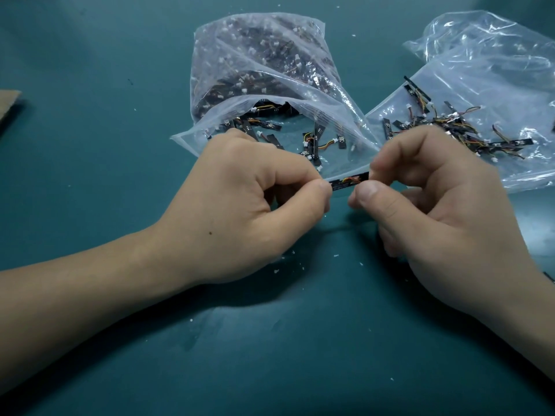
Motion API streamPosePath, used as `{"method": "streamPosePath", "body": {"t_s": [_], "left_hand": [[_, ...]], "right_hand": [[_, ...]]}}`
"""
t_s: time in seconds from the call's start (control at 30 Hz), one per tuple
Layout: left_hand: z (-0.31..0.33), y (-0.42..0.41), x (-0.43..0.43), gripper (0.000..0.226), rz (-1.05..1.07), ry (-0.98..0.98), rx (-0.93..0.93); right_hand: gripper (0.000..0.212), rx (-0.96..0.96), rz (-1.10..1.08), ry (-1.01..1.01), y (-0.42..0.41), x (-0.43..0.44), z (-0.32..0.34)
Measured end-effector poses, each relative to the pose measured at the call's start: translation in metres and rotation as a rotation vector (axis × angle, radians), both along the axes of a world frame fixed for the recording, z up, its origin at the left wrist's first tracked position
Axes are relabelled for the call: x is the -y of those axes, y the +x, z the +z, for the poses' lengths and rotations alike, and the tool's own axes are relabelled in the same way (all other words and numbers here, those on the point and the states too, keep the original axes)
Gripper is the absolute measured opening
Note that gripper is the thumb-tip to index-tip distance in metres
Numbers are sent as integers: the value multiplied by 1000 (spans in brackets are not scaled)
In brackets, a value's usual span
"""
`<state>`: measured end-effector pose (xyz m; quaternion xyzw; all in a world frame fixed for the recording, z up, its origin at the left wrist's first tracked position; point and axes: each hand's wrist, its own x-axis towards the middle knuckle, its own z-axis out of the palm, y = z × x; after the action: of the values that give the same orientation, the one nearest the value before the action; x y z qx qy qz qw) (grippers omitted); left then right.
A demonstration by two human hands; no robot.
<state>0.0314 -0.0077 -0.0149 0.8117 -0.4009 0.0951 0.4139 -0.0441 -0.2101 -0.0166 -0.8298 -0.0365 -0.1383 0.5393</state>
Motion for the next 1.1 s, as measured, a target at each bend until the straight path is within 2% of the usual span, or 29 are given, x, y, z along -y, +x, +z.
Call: {"method": "streamPosePath", "body": {"t_s": [0.1,0.53,0.7,0.83,1.1], "left_hand": [[0,0,0,25,-8,7,3],[1,-3,1,23,-13,28,17],[2,-3,1,23,-18,24,19],[2,-3,1,23,-20,29,26],[3,-3,0,20,-69,43,3]], "right_hand": [[25,-19,40,70,1,1,1],[19,-19,43,-107,1,0,2],[17,-29,58,-43,1,-1,3],[18,-15,56,-133,2,-1,3],[15,13,69,-138,0,-1,3]]}}
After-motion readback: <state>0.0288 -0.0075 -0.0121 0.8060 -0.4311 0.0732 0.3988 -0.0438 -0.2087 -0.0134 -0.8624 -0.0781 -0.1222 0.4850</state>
